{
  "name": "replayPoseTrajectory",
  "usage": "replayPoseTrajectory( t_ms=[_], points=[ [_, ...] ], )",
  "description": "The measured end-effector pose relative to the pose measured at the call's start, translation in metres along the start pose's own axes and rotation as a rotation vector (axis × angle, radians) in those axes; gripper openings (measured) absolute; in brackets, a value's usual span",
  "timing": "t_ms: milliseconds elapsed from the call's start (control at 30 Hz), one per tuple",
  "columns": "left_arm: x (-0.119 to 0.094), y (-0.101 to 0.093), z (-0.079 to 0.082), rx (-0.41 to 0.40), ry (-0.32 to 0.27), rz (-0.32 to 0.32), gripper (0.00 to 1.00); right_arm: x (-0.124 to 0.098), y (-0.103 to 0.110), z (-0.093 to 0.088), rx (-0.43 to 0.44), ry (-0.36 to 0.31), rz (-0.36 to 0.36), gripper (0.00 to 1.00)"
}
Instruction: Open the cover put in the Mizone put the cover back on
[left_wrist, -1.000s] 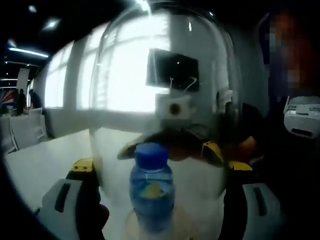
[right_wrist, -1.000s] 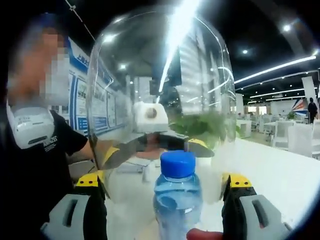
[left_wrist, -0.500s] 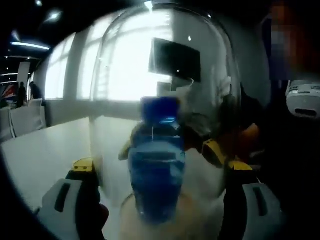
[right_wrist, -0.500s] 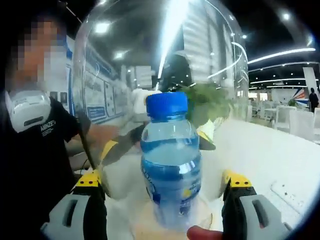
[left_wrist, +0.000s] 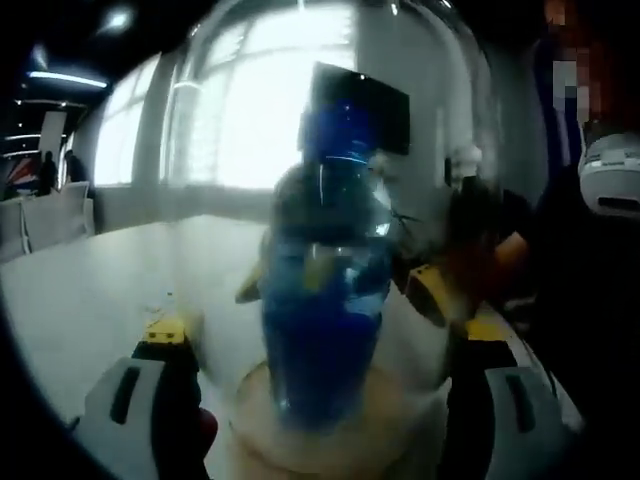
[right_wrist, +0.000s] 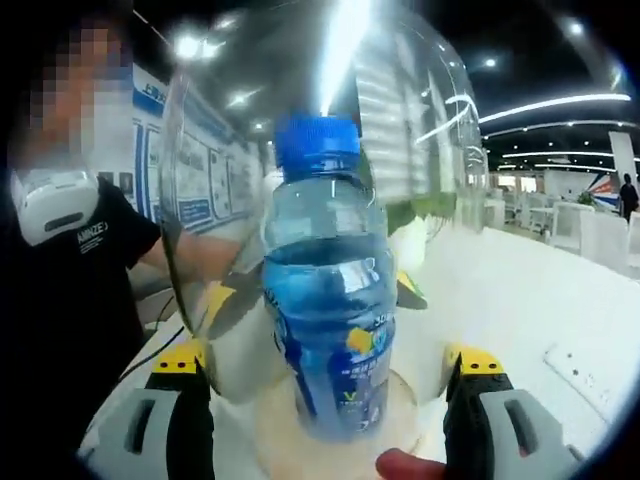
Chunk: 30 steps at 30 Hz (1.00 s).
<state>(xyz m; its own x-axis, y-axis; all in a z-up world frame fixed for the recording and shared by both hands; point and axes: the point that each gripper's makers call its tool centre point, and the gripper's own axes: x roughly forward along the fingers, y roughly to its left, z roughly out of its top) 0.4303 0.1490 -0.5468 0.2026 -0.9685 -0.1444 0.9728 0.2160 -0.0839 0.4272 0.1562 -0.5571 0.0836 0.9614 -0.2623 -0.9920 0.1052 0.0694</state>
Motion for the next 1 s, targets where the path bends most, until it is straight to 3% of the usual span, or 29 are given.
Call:
replayPoseTrajectory(
  t_ms=[267, 633, 1000],
  points=[
    [0.0002, -0.0011, -0.0061, 0.039, 0.029, 0.017, 0.86, 0.0031, 0.0026, -0.0086, -0.037, -0.002, 0.002, 0.90],
    [-0.0021, -0.0013, -0.0028, 0.038, -0.005, 0.027, 0.86, 0.0030, 0.0007, -0.0067, -0.037, -0.076, -0.009, 0.90],
    [-0.0037, -0.0035, -0.0021, 0.036, -0.009, 0.029, 0.86, 0.0023, 0.0004, -0.0061, -0.038, -0.078, -0.017, 0.90]
  ],
)
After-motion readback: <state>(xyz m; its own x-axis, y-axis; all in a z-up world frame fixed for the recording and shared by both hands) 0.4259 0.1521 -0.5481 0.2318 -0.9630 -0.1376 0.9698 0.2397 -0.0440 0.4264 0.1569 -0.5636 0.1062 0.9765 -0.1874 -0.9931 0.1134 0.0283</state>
